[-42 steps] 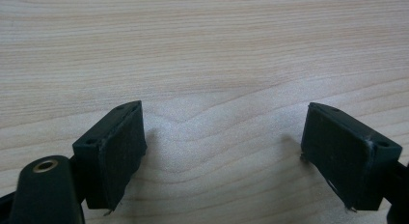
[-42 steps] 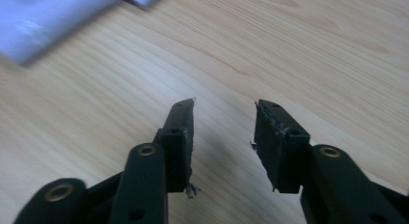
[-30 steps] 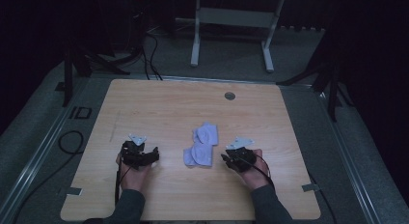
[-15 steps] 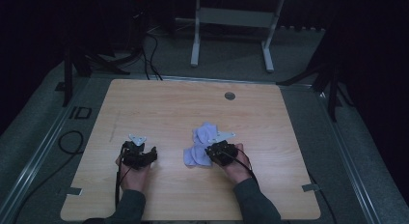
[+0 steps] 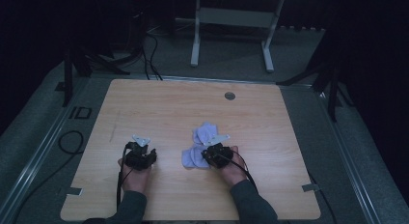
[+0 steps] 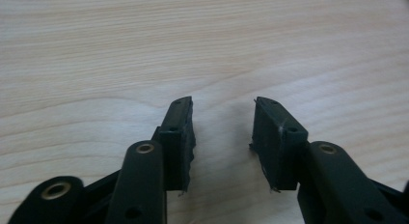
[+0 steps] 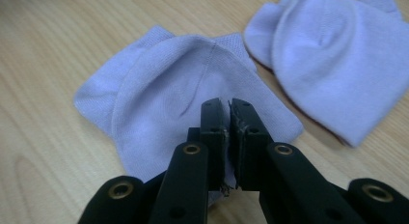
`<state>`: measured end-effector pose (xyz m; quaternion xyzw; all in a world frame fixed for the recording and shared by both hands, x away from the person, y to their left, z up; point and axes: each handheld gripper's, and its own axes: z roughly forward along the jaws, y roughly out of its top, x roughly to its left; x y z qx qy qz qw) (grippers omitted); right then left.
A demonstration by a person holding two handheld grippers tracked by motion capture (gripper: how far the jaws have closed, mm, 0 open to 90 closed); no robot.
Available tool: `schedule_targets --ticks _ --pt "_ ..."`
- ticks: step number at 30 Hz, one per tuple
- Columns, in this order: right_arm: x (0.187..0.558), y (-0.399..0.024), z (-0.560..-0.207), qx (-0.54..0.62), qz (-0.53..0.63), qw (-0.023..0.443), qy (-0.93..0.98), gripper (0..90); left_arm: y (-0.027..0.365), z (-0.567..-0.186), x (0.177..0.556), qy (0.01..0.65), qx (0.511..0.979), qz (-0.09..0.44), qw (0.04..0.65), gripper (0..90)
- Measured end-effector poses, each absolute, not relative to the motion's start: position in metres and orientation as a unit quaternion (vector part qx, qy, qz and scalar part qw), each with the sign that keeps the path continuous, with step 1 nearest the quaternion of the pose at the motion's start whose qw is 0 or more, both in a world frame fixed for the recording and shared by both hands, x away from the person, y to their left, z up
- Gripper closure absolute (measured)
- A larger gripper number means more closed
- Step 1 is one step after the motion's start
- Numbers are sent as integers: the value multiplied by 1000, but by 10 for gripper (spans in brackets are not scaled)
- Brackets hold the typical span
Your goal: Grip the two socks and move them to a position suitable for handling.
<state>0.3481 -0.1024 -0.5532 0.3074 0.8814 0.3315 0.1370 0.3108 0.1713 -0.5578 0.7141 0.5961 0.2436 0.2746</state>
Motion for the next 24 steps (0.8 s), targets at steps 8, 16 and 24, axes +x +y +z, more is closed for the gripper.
schedule_targets --ticks 8,16,24 --pt "338 -97 -554 288 334 135 887 843 153 -555 305 551 746 227 297 651" --pt "334 -94 -554 283 338 131 888 843 138 -550 295 508 767 190 343 759" --pt "333 -93 -554 278 336 130 890 843 110 -557 291 443 802 154 370 886"
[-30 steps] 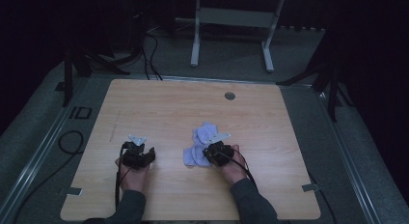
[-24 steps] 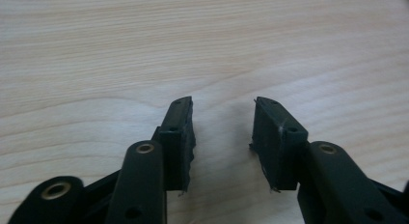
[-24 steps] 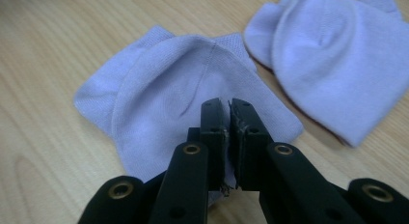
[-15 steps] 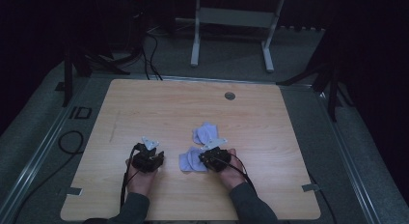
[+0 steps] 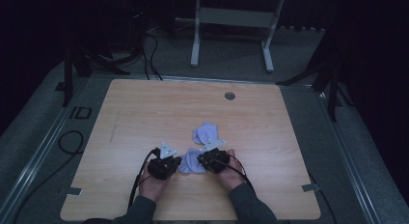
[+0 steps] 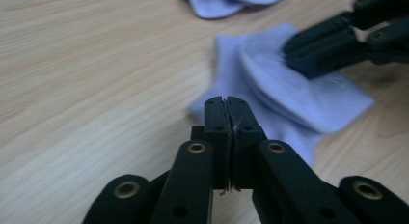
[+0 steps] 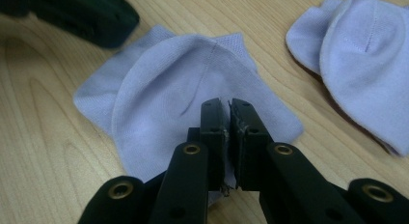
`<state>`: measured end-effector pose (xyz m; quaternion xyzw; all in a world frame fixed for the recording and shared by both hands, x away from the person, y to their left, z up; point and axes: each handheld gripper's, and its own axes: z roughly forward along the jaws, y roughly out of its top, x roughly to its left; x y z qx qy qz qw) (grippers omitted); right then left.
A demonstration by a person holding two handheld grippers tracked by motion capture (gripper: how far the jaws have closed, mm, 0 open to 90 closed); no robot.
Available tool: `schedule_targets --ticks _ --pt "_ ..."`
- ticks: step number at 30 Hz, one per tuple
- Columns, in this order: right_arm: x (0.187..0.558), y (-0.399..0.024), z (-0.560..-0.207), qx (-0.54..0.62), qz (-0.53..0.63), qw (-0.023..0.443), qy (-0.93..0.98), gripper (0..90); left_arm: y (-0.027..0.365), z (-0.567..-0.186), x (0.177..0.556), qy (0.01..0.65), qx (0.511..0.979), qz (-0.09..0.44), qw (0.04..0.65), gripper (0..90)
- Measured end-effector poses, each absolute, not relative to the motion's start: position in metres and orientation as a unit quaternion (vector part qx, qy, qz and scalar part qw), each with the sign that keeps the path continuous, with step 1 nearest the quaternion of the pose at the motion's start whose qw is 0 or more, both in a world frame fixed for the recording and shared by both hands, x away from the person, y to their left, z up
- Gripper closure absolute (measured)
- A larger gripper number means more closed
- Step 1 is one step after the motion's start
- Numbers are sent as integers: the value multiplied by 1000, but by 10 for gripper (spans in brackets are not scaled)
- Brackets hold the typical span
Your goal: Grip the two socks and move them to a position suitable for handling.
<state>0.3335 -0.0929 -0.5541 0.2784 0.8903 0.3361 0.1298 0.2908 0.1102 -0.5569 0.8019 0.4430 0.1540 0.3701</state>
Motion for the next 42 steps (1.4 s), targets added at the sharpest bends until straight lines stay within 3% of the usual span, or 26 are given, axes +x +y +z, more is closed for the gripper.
schedule_targets --ticks 9,19,25,28,30,35,42 --pt "334 -92 -553 281 332 126 892 830 106 -561 293 443 808 146 360 894" --pt "322 -77 -536 265 344 112 894 571 105 -561 292 439 811 152 356 895" --pt "319 -64 -540 246 331 99 906 503 105 -561 292 439 810 150 358 896" --pt "321 -60 -545 244 324 101 909 562 106 -561 292 439 810 150 358 896" --pt "322 -60 -545 249 330 96 906 689 106 -561 292 439 810 149 358 896" --pt "323 -68 -539 265 349 102 893 855 106 -561 292 439 810 149 358 896" --pt "324 -86 -531 288 363 114 879 886 106 -562 292 440 810 148 359 896"
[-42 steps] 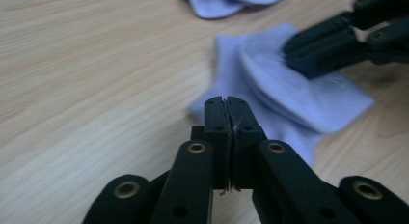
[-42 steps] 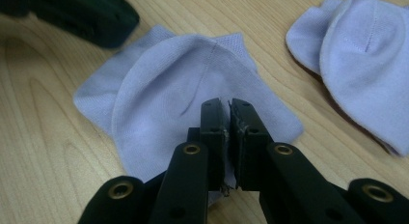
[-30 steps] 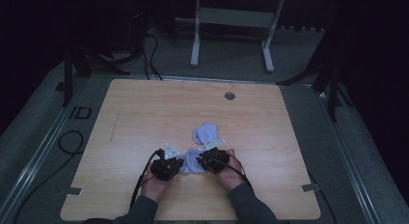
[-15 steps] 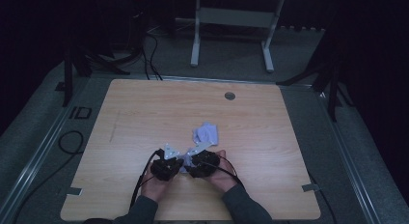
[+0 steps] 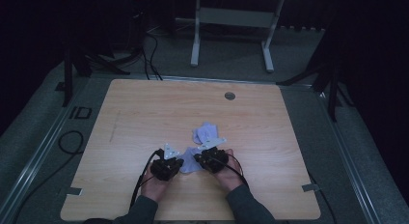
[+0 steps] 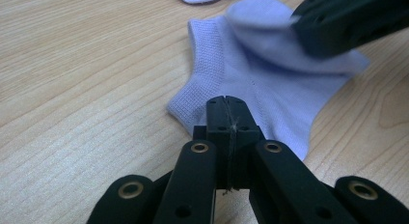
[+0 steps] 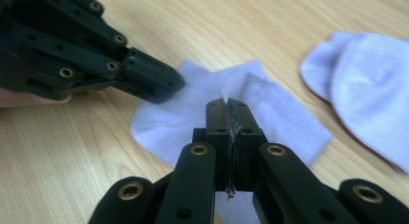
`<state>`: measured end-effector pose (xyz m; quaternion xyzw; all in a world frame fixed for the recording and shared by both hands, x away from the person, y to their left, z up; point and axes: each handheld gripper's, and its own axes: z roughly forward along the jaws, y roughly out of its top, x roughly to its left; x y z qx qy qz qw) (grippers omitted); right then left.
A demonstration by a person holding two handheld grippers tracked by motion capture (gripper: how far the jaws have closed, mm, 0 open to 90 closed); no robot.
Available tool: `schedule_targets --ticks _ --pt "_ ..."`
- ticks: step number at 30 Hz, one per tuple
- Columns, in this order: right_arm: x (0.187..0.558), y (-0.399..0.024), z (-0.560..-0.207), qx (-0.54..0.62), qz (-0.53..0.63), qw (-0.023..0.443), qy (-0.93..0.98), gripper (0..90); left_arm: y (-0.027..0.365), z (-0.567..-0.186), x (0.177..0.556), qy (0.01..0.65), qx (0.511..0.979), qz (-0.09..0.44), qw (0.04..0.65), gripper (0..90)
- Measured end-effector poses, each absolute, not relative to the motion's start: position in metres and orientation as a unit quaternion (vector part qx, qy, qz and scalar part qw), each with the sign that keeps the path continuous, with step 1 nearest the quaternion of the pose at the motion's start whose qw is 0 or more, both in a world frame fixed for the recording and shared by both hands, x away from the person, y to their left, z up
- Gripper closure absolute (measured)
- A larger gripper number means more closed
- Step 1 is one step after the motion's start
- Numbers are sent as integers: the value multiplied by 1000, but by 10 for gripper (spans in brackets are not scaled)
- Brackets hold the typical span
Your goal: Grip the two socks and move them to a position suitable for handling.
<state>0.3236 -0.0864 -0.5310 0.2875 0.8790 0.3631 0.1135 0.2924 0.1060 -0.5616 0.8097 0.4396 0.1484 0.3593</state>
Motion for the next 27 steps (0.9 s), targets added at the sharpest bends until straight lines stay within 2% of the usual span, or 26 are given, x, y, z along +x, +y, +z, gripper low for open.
schedule_targets --ticks 14,27 --pt "323 -146 -533 357 363 132 850 885 106 -561 292 437 811 152 357 896" --pt "315 -181 -538 393 355 132 838 867 106 -561 292 437 812 150 357 896"
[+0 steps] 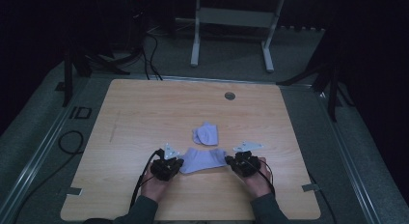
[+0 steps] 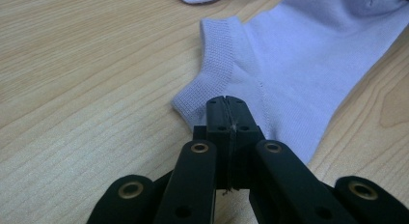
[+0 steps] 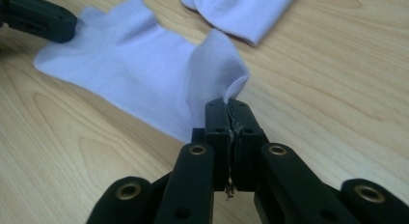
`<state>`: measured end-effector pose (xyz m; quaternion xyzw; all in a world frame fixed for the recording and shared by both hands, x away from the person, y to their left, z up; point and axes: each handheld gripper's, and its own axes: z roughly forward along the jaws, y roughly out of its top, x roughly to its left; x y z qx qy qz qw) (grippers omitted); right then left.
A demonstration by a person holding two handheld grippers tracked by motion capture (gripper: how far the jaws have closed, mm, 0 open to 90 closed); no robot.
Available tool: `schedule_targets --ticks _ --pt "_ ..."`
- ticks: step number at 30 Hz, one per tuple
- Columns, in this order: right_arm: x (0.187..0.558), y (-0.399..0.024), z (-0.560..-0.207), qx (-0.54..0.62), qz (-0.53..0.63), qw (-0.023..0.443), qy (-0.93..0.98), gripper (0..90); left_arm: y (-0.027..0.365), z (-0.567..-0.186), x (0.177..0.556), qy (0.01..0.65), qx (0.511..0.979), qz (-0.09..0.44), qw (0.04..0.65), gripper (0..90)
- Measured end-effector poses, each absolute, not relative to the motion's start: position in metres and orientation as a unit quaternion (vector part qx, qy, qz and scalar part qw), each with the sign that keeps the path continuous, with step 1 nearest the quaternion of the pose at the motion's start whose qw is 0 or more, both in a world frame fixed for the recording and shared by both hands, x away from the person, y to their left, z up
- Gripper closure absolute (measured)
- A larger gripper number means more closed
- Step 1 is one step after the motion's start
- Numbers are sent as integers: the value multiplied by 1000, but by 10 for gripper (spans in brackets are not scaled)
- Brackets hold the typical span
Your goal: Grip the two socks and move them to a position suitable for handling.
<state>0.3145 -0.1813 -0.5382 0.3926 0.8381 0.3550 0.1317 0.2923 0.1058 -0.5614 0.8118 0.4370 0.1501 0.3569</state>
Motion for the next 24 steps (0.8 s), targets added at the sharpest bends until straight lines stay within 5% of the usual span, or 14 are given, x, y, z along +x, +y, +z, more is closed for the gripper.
schedule_targets --ticks 13,24 --pt "324 -187 -526 388 349 160 838 837 107 -561 294 432 814 146 359 896" --pt "332 -164 -549 370 307 149 864 862 108 -561 294 433 814 144 360 896"
